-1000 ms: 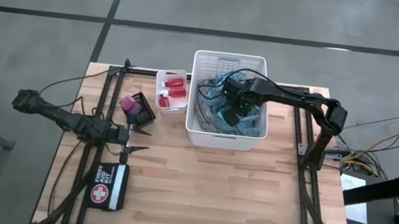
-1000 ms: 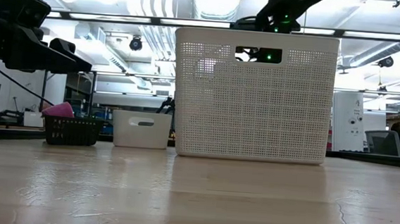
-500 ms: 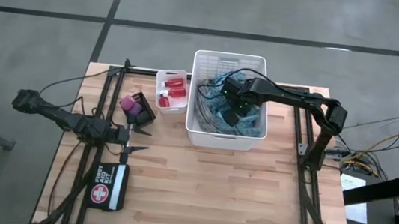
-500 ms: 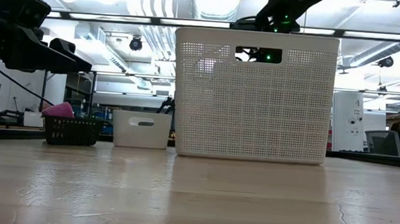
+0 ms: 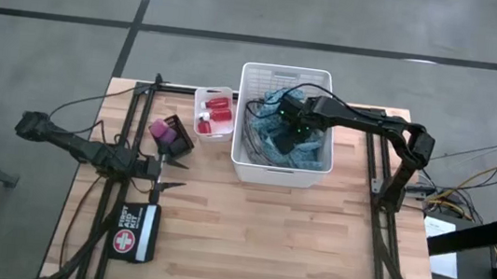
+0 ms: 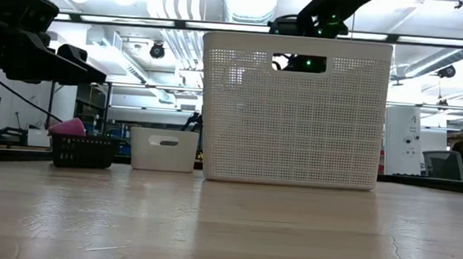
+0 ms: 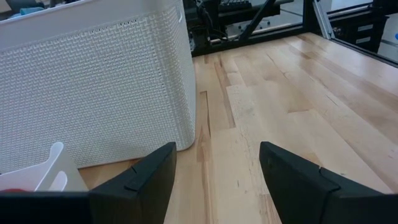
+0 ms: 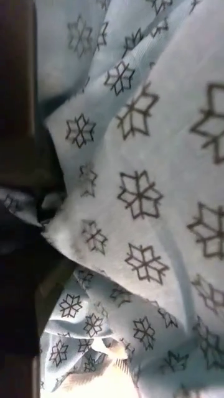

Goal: Pick & Place Medicine items
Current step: Put the blue patient gown into the white laundry bin

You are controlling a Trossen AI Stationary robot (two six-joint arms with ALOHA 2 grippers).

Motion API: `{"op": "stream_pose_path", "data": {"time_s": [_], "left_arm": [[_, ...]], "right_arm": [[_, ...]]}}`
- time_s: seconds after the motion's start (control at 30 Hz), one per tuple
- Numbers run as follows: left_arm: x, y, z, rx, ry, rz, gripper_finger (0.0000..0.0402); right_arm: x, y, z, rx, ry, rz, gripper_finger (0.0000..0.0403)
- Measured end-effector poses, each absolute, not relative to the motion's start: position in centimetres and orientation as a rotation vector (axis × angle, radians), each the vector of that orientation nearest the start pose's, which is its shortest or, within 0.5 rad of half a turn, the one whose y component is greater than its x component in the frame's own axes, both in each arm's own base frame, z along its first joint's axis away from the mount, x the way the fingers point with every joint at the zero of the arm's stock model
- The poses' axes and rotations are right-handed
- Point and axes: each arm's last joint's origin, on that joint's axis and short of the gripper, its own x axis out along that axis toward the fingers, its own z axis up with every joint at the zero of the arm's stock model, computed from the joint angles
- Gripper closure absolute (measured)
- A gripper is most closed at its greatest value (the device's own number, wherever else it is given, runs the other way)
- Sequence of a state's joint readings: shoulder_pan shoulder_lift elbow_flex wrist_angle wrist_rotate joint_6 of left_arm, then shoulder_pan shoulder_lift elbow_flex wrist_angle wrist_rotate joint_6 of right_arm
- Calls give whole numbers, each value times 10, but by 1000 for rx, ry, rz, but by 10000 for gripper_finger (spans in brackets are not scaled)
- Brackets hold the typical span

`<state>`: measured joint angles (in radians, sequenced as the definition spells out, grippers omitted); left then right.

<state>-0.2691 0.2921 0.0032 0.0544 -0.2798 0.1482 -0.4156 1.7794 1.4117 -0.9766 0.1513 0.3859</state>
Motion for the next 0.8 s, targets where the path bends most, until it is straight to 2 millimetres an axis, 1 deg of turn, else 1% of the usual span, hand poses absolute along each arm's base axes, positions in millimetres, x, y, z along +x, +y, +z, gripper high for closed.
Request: {"op": "stream_pose_path", "data": {"time_s": [0.17,0.23,0.33,0.43,0.57,0.8], "left_arm": [[110,-22,145,211,227,-6,165],[110,-22,145,211,227,-6,165],[110,-22,145,211,227,-6,165],[110,-22,145,211,227,-6,165],[110,-22,145,211,226,-7,165],[110,-22,145,211,227,-6,165]], "right_arm": [[315,-143,237,498,1240,-728,211],[315,-142,238,504,1246,-714,191],[316,-142,245,488,1239,-696,173],[315,-140,259,463,1201,-672,164],[309,-134,283,449,1120,-659,164],[291,-121,325,406,986,-623,172]]}}
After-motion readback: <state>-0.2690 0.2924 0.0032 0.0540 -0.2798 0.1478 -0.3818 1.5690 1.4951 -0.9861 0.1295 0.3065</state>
